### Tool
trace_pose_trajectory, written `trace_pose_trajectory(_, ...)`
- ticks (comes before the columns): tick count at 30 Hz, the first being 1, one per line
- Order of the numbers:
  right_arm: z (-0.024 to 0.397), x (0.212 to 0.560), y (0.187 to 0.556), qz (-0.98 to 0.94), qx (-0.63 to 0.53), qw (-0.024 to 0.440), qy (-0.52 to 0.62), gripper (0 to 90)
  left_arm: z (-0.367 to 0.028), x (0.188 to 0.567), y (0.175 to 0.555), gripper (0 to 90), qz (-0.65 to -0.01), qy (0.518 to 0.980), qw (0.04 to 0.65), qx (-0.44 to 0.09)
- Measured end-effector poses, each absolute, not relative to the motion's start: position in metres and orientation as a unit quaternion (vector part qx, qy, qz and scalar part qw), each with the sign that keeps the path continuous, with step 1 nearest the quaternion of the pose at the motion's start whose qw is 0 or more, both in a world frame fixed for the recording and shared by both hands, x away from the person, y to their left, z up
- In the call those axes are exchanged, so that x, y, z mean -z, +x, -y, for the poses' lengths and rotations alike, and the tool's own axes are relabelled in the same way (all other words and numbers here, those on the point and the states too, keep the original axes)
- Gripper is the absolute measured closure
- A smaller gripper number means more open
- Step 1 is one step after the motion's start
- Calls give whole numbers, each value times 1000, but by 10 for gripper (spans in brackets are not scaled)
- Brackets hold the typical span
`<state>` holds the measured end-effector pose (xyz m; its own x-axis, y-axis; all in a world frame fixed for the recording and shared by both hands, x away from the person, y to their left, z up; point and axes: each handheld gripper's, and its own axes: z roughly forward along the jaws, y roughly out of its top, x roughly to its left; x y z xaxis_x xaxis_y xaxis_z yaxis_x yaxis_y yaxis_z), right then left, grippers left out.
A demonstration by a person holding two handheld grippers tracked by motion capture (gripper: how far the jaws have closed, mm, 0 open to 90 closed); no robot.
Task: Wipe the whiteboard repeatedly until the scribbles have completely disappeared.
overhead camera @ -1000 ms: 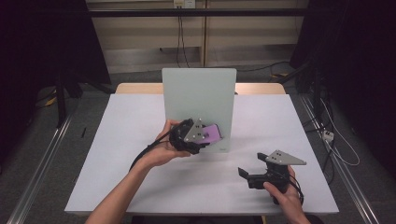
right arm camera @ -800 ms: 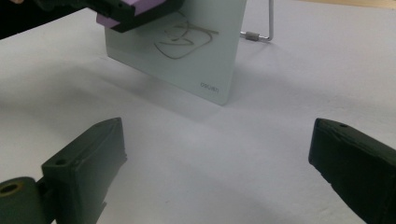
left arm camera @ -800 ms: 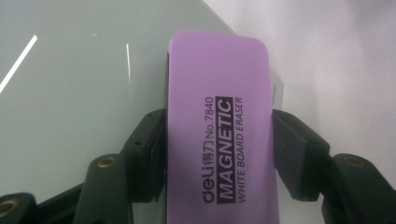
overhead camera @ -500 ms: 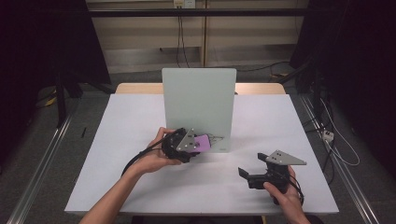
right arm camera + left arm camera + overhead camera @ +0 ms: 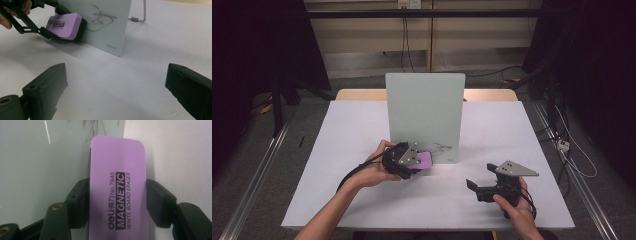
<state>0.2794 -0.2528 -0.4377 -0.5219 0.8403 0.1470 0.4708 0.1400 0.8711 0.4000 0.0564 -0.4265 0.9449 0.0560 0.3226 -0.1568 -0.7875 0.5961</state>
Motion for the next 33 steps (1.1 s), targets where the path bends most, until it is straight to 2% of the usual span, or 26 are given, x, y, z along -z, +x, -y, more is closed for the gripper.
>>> trace_pose_trajectory(4, 253, 437, 279, -731, -478, 193, 448, 38, -38, 424, 396, 405, 46, 932, 308, -188)
trace_pose_trajectory(11, 254, 437, 278, -729, -479, 194, 449, 38, -16, 420, 398, 405, 54, 934, 308, -171)
trace_pose_trajectory(23, 254, 437, 278, -729, -479, 193, 449, 38, -20, 374, 411, 405, 1, 900, 374, -224)
trace_pose_trajectory(27, 254, 437, 278, -730, -479, 193, 448, 38, -11, 380, 406, 404, 18, 901, 360, -241)
trace_pose_trajectory(33, 255, 437, 277, -731, -479, 194, 446, 38, 3, 404, 398, 405, 47, 913, 343, -217)
